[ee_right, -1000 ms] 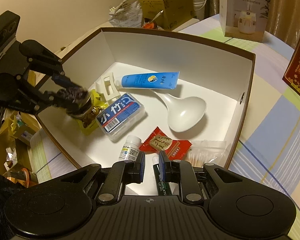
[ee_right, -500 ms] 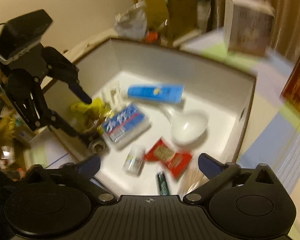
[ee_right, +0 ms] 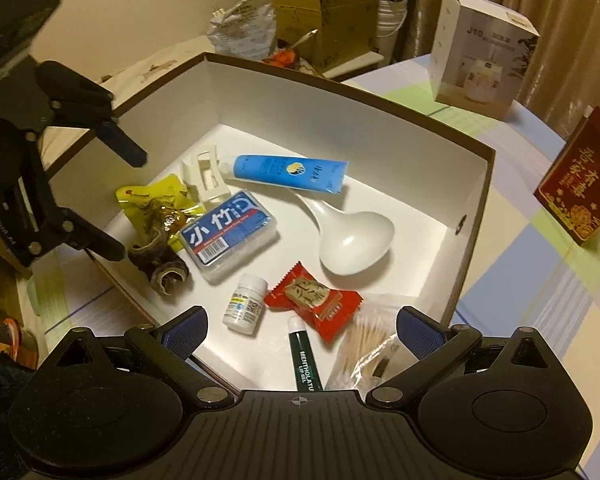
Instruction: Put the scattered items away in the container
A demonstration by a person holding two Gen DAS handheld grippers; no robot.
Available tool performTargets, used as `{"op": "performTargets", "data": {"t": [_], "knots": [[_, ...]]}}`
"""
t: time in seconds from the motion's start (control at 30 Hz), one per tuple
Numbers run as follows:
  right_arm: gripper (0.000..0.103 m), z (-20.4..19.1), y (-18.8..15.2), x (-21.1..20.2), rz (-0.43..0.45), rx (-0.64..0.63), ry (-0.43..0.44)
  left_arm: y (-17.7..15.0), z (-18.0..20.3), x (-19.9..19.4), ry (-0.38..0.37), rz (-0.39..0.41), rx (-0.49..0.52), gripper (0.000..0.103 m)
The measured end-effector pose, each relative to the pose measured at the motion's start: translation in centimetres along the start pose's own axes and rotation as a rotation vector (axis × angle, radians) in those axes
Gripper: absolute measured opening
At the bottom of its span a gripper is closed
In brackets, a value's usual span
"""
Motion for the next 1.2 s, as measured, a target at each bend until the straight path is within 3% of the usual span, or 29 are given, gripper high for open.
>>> {"op": "performTargets", "data": {"t": [0.6,0.97,1.2], "knots": [[0.103,0.7,-0.7,-2.9,0.101,0.096,-0.111,-1.3,1.1,-5.2,0.3,0.223,-0.207,0.093],[0.103,-0.3,-2.9,-5.8,0.168,0.115,-0.105,-3.9,4.4,-7.0,0.398,0.365,-0.364,0.097],[0.103,0.0,-5.3,-7.4,0.207,0.098,-0.133,-5.0,7.6,-6.6,0.449,0.416,-0.422,0.102]]}}
Point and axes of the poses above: each gripper's, at about its wrist camera, not at the fingertips, and x roughly the way its jaws point, z to its right, y to its top, the point moved 8 cm from there along x, roughly the way its jaws point, and after that the axes turned 15 degrees about -y, right-handed, at the moved point
